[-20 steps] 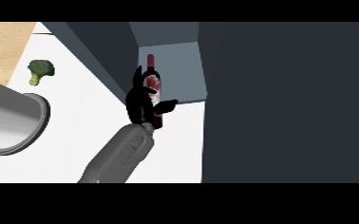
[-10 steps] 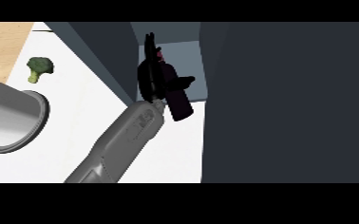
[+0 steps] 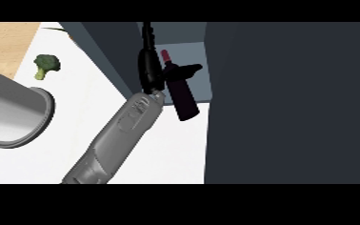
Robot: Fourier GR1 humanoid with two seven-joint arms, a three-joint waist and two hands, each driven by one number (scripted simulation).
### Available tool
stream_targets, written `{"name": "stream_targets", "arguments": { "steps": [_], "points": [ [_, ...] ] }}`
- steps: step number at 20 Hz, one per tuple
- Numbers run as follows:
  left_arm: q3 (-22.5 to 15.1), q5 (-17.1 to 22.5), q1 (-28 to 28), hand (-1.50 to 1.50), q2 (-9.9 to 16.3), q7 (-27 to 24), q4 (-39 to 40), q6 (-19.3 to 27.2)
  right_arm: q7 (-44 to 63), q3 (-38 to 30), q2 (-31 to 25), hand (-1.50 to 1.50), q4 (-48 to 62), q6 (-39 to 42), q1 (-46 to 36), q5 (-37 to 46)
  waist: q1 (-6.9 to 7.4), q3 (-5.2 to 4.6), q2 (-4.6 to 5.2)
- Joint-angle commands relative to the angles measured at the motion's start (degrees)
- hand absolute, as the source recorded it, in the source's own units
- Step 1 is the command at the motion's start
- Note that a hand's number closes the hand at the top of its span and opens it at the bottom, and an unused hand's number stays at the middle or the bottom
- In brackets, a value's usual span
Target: Pick up the wine, place it into the cabinet and close the cabinet
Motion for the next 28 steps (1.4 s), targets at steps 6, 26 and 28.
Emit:
{"name": "stream_targets", "arguments": {
  "steps": [6,26,28],
  "points": [
    [-2.13,13.50,2.15,-1.50,-0.02,-11.29,-4.32,-6.05,6.42,5.46,1.14,-1.50,-9.85,-4.15,2.38,1.16,2.69,0.09,-0.87],
    [-10.89,14.54,27.37,-1.50,8.46,-7.29,-40.41,-15.82,7.92,2.70,-1.65,-1.50,-13.12,-7.65,2.62,1.80,4.52,0.18,-1.55],
    [-13.32,13.31,32.67,-1.50,8.77,-9.69,-44.21,-16.45,9.16,-2.97,-3.17,-1.50,-9.20,-7.46,-3.30,-1.89,4.89,0.19,-1.21]
  ]
}}
